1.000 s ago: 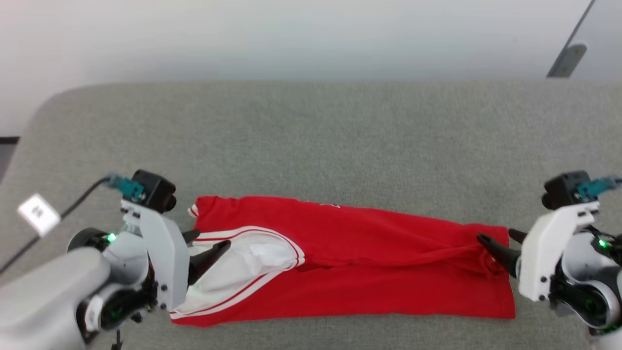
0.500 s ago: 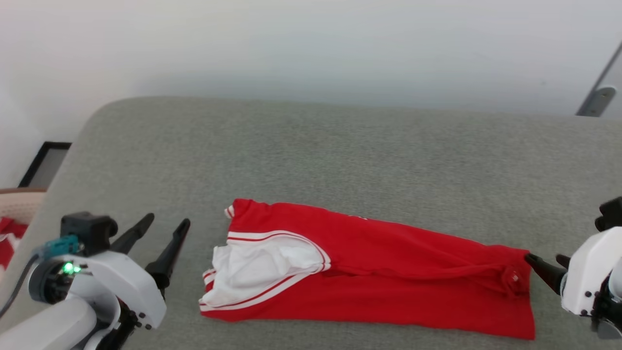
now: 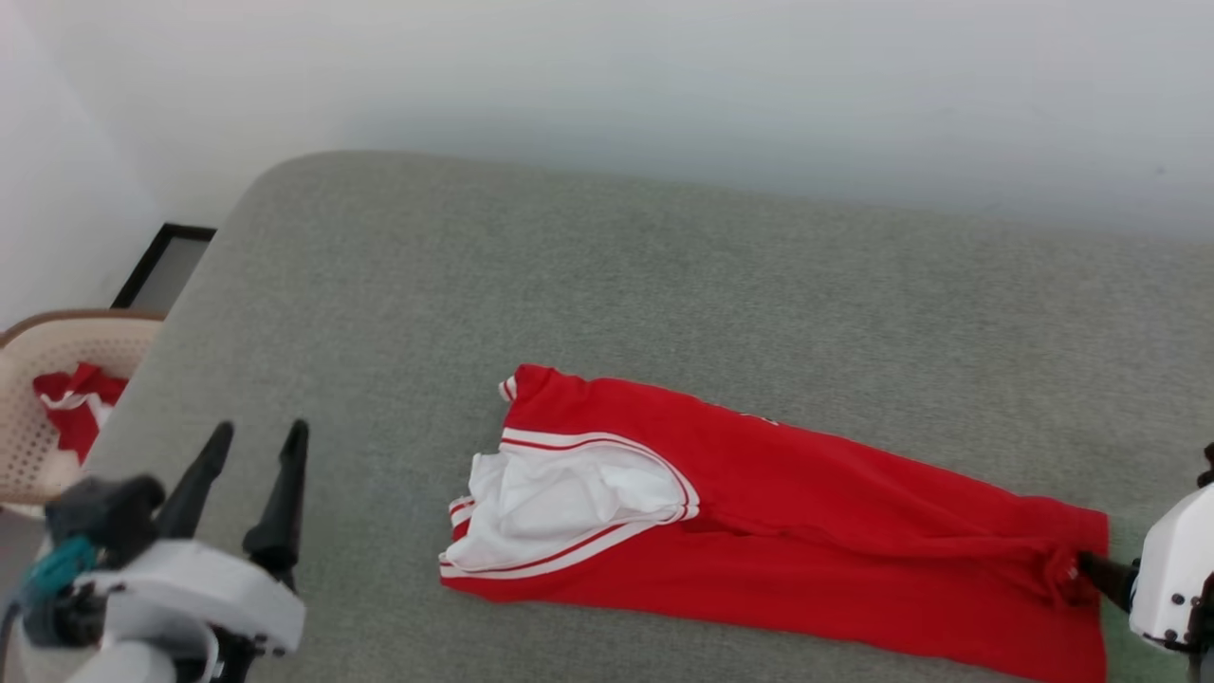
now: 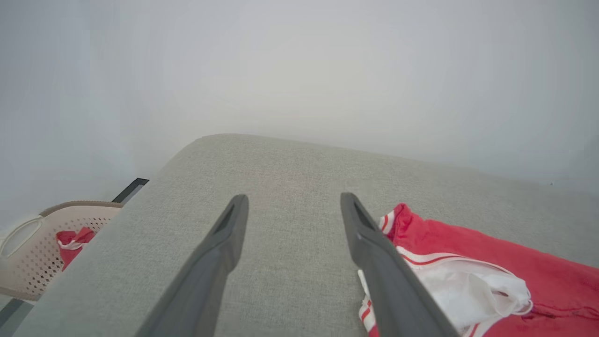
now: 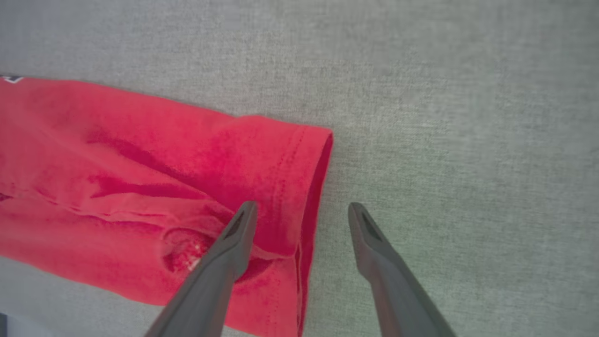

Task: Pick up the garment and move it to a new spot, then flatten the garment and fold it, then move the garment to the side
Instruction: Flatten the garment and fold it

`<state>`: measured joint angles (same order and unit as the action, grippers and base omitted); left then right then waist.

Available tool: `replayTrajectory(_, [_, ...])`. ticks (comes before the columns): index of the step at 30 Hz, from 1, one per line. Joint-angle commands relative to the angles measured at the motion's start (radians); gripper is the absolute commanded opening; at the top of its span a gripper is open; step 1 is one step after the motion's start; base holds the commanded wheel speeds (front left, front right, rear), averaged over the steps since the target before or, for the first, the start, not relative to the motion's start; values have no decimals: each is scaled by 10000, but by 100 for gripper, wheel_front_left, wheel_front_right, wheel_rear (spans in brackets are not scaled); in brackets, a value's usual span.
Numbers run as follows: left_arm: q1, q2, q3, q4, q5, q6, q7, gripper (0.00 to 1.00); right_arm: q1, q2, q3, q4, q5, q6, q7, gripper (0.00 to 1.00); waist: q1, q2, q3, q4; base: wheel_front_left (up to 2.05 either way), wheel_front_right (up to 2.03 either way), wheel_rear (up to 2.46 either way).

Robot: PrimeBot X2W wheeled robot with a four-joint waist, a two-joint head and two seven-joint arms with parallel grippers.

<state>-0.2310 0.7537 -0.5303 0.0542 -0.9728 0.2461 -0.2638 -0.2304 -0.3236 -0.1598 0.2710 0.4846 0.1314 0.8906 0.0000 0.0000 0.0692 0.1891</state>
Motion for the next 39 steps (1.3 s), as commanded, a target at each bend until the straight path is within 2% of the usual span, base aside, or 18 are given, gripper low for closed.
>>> replayTrajectory(1, [517, -354, 693, 64, 435, -292, 1, 100, -55, 108, -115, 209, -26, -17, 74, 100, 0, 0, 132, 169, 0, 0, 0])
replayTrajectory(3, [746, -521, 962, 111, 651, -412, 1, 100, -69, 149, -132, 323, -46, -17, 125, 100, 0, 0, 158, 204, 0, 0, 0])
replayTrajectory(13, [1602, -2017, 2981, 535, 2281, -1779, 0, 100, -525, 694, -124, 1926, 62, -16, -46, 100, 0, 0, 496, 575, 0, 0, 0])
replayTrajectory(15, [1595, -2245, 3242, 658, 2488, -2037, 0, 100, -605, 758, -40, 2240, 133, -13, -96, 14, 0, 0, 536, 653, 0, 0, 0])
replayTrajectory(16, [1622, -2322, 3345, 733, 2595, -2146, 0, 100, -633, 765, 27, 2350, 138, -9, -134, 0, 0, 0, 551, 683, 0, 0, 0])
replayTrajectory(19, [1726, -2528, 3655, 947, 2819, -2400, -1, 100, -695, 739, 190, 2521, 257, -9, -222, 0, 0, 0, 581, 733, 0, 0, 0])
replayTrajectory(25, [1802, -2819, 4051, 1174, 3173, -2770, -1, 100, -945, 242, 157, 2446, 307, -20, -465, 0, 0, 0, 618, 697, 0, 0, 0])
replayTrajectory(39, [1848, -3242, 4479, 1396, 3589, -3252, -1, 100, -1024, -1575, -1409, 2564, -434, -20, -715, 0, 0, 0, 537, 375, 0, 0, 0])
